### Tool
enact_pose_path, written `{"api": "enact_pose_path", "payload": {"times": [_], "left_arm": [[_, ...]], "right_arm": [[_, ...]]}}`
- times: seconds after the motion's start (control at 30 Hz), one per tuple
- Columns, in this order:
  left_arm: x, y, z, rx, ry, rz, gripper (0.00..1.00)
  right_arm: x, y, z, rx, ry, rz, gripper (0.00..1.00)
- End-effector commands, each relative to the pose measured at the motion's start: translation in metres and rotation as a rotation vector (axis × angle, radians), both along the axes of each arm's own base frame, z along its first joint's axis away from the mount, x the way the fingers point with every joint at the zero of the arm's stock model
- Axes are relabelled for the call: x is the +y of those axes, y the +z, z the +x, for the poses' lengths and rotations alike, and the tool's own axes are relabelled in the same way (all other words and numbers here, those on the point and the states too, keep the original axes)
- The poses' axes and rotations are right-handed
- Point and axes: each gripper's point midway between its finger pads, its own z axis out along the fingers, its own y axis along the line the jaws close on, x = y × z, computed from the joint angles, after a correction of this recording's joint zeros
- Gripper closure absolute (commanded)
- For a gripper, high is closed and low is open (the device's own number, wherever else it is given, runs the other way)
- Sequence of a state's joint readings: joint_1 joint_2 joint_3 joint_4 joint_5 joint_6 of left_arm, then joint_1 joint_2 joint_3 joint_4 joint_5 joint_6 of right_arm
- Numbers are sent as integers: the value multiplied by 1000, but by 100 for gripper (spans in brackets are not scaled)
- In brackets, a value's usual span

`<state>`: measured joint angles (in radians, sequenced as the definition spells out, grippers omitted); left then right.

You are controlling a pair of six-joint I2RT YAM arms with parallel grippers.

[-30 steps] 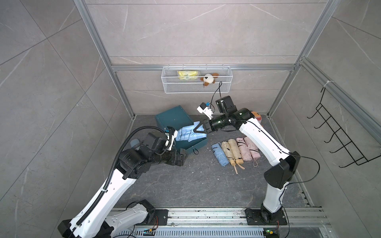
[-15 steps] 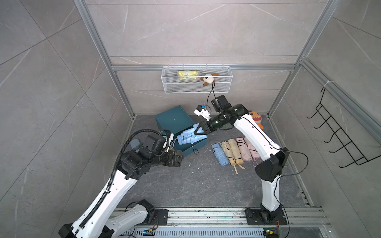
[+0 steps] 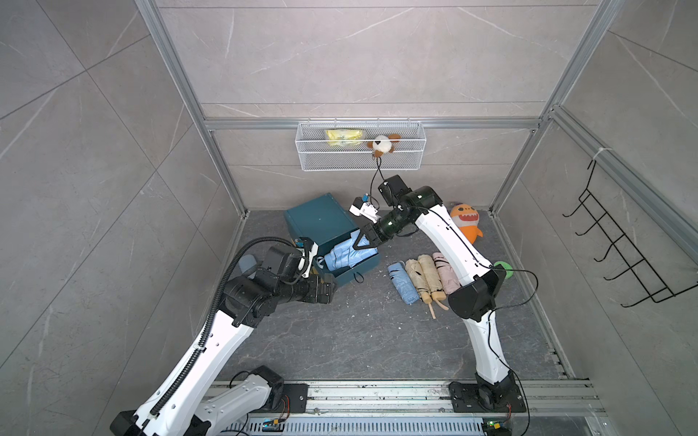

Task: Place the umbrella in the drawer by color
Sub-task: Place the umbrella in the drawer.

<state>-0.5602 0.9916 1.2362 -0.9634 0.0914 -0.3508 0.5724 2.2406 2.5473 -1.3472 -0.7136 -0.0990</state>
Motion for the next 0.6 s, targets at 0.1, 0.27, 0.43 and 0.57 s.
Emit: {"api": "enact_pose_path", "payload": {"times": [0.1, 0.27, 0.43, 0.57], "left_arm": [[-7, 0, 4, -8, -27, -30, 0], [-8, -2, 5, -6, -23, -34, 0], [-10, -3, 6, 0, -29, -41, 0], [-10, -3, 7, 1, -28, -41, 0]], "right_arm": [[10, 3, -14, -15, 58, 5, 77], [14, -10, -15, -1, 67, -26, 77], [20, -8, -11, -20, 66, -19, 76], [22, -11, -8, -20, 62, -20, 76]]}}
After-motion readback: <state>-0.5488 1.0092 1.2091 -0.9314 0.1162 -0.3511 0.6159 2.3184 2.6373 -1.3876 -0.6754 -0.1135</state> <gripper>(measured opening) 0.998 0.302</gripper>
